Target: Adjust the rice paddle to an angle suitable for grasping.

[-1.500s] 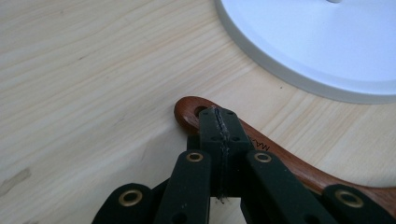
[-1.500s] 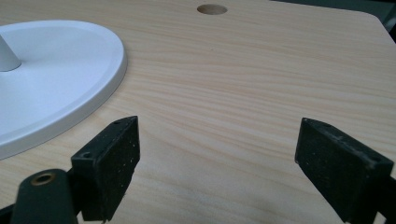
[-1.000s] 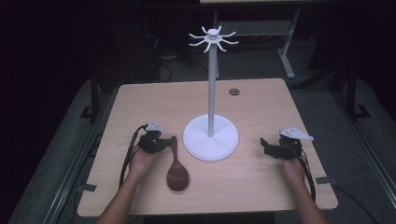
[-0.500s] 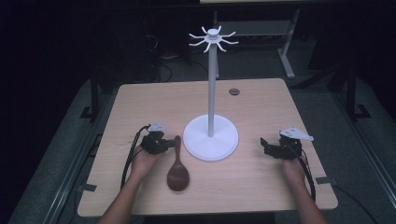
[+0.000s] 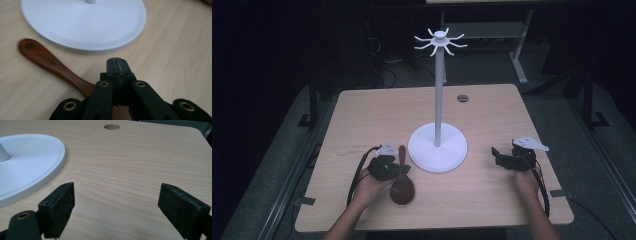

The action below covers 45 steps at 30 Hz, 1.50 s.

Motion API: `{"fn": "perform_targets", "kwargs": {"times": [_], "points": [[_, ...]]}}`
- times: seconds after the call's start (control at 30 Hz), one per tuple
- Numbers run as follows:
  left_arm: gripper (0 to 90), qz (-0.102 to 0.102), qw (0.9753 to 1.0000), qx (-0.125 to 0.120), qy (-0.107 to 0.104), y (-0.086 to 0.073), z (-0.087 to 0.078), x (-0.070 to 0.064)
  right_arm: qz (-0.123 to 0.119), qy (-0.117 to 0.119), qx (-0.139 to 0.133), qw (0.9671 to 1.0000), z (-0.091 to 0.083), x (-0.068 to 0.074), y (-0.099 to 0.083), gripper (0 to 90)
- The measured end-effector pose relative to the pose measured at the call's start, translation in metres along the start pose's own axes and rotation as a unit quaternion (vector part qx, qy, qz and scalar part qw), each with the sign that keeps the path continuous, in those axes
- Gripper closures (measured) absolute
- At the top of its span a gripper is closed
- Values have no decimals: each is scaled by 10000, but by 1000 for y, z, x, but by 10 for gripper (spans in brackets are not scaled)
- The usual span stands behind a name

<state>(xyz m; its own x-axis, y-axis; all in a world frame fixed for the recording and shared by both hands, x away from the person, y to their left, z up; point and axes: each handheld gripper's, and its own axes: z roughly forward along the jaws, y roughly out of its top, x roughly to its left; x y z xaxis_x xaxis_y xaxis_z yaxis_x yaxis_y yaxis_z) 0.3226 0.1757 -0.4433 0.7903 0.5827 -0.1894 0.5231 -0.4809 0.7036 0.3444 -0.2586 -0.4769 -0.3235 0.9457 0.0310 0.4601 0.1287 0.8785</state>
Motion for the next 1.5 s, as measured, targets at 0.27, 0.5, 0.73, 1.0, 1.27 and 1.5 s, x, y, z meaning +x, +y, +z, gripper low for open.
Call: {"fn": "perform_targets", "kwargs": {"times": [0.27, 0.5, 0.73, 1.0, 1.27, 1.5], "points": [[896, 196, 9995, 158, -210, -3, 8, -20, -3, 10, -2, 10000, 0, 0, 0, 135], [896, 356, 9986, 308, -230, -8, 19, -28, -35, 39, 4, 10000, 0, 0, 0, 135], [896, 354, 9986, 322, -234, -8, 17, -27, -56, 43, -4, 10000, 0, 1, 0, 135], [896, 321, 9983, 481, -117, -16, 9, -23, -77, 46, 6, 10000, 0, 1, 0, 135], [896, 251, 9982, 538, 68, -30, -7, -22, -87, 45, -5, 10000, 0, 1, 0, 135], [896, 148, 9981, 545, 244, -41, -23, -13, -103, 30, -12, 9999, 0, 2, 0, 135]]}}
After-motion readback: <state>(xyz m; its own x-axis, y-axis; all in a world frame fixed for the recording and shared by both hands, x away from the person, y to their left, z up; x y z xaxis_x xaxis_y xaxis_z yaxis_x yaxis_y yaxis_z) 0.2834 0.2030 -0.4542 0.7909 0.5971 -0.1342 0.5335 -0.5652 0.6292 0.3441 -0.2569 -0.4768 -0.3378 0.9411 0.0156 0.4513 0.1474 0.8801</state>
